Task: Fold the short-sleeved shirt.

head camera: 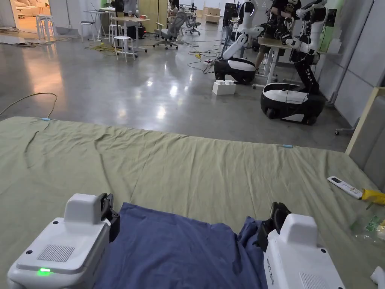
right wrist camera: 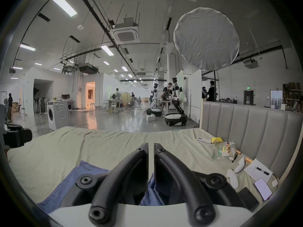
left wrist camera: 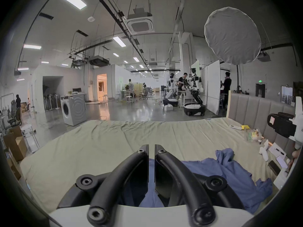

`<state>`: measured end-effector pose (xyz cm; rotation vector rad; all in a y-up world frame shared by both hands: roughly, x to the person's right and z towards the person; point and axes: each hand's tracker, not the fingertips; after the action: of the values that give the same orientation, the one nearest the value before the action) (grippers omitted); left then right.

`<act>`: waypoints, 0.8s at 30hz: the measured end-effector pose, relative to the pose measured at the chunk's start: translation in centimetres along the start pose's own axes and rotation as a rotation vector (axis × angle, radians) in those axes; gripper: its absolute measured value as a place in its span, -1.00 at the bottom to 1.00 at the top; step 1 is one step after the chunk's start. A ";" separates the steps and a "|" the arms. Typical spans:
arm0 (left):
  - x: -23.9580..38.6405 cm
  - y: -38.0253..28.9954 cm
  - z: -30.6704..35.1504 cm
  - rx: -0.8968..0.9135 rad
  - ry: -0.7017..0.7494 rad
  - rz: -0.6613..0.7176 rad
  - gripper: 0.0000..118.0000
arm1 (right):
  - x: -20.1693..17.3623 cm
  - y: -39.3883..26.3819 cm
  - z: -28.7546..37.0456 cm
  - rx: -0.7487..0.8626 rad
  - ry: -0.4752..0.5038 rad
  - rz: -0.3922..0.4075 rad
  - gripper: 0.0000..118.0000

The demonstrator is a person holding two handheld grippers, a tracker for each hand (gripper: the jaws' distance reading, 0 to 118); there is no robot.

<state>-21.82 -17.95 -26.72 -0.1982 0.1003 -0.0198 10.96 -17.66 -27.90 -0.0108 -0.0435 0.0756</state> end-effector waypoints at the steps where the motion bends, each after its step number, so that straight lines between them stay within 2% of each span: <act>1: -0.1 -0.1 -0.1 -0.014 0.002 0.012 -0.90 | 0.1 0.0 -0.2 -0.020 0.010 -0.020 -0.94; 4: -0.2 -0.5 -0.2 -0.025 0.023 0.015 -0.93 | 0.4 0.2 -0.7 -0.034 0.019 -0.037 -0.97; 10: -1.0 -1.6 -0.9 -0.037 0.049 0.066 -0.93 | 0.5 -0.4 -1.2 -0.044 0.032 -0.011 -0.98; 15: -2.1 -3.1 -3.5 -0.146 0.032 0.096 -0.93 | 0.4 -2.0 -2.2 -0.101 0.057 0.007 -0.98; 19: -3.8 -4.9 -7.8 -0.257 0.007 0.151 -0.93 | 0.6 -4.1 -3.4 -0.173 0.070 0.008 -0.98; 24: -5.9 -6.3 -16.4 -0.400 -0.037 0.198 -0.93 | 1.1 -6.8 -5.0 -0.251 0.080 0.020 -0.98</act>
<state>-29.44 -27.13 -40.89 -0.5871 0.0863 0.2026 12.75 -24.37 -32.73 -0.2654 0.0269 0.0894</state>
